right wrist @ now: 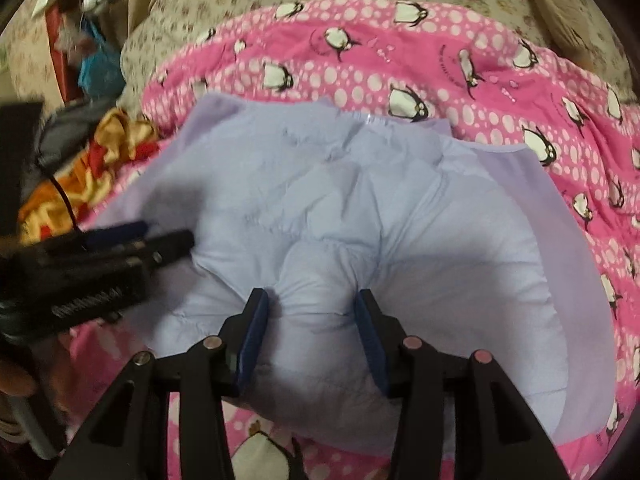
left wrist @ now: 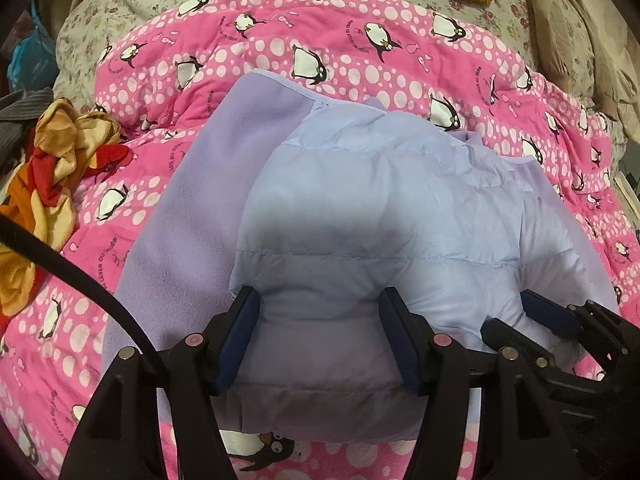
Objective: Fold large clothes
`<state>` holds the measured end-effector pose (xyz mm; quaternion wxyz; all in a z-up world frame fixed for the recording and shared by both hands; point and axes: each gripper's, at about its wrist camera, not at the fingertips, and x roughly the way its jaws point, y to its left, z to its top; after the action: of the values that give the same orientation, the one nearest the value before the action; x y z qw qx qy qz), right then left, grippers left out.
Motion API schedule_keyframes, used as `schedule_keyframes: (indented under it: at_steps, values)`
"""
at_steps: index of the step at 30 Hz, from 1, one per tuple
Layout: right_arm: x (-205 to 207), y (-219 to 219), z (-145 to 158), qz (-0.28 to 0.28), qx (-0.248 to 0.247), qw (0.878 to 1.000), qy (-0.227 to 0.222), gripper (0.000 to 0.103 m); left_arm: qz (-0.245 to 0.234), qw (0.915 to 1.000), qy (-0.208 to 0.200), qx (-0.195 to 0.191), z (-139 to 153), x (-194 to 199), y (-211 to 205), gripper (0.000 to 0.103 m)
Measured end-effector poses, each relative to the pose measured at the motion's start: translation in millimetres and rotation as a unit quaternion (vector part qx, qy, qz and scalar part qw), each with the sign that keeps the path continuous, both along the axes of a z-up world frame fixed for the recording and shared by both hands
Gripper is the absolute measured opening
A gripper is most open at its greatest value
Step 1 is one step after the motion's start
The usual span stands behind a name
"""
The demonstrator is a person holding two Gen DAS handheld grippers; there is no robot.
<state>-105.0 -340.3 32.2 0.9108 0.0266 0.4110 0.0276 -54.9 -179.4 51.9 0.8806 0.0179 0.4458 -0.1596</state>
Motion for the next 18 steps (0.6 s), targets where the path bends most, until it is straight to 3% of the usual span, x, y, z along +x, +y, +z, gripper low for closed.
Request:
schedule_keyframes:
  at_steps: [4,13,18]
  values:
    - [-1,3,0,0.003,-0.010,1.000,0.002,0.049,-0.001,1.0000,-0.001,0.000,0,-1,0,0.033]
    - [-6,-5,21,-0.002,0.031,0.999,-0.023,0.050,-0.002,1.0000,0.002,-0.007,0,0,1,0.033]
    - [5,-17,25,-0.032,0.061,0.997,-0.041,0.051,-0.002,1.0000,0.002,-0.007,0,0,1,0.034]
